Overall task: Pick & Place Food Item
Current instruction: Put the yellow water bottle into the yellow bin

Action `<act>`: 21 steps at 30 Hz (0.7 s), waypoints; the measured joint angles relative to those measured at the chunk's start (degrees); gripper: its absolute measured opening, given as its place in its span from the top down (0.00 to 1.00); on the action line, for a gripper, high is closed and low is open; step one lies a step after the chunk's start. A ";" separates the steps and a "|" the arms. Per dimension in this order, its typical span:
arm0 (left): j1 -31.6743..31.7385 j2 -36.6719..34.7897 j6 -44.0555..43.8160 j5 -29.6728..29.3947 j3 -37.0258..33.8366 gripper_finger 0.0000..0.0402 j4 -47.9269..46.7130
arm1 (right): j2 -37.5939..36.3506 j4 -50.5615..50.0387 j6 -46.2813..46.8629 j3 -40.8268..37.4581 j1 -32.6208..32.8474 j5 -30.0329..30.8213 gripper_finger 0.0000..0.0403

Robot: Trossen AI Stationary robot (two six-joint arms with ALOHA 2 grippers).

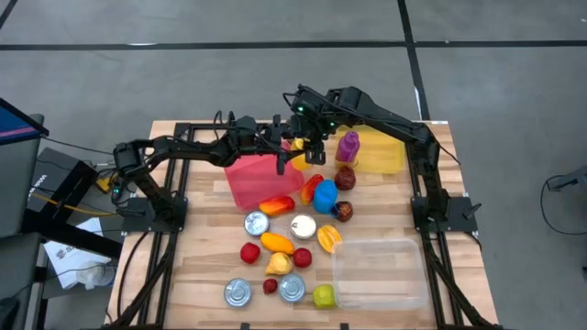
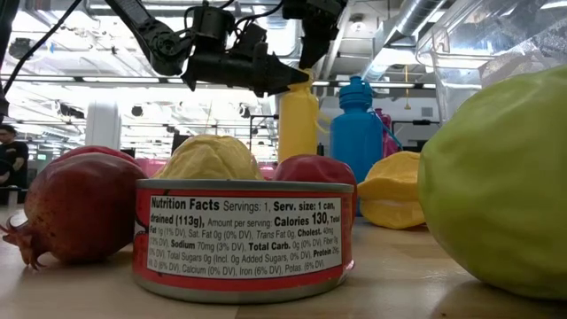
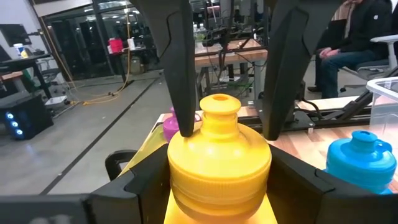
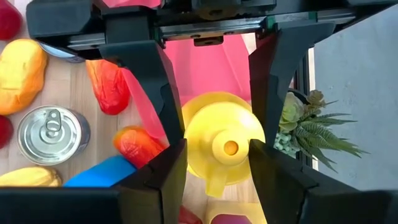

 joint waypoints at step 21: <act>0.00 -0.05 0.05 0.18 0.00 0.48 -0.11 | -0.09 0.97 -0.83 0.07 0.26 0.00 0.89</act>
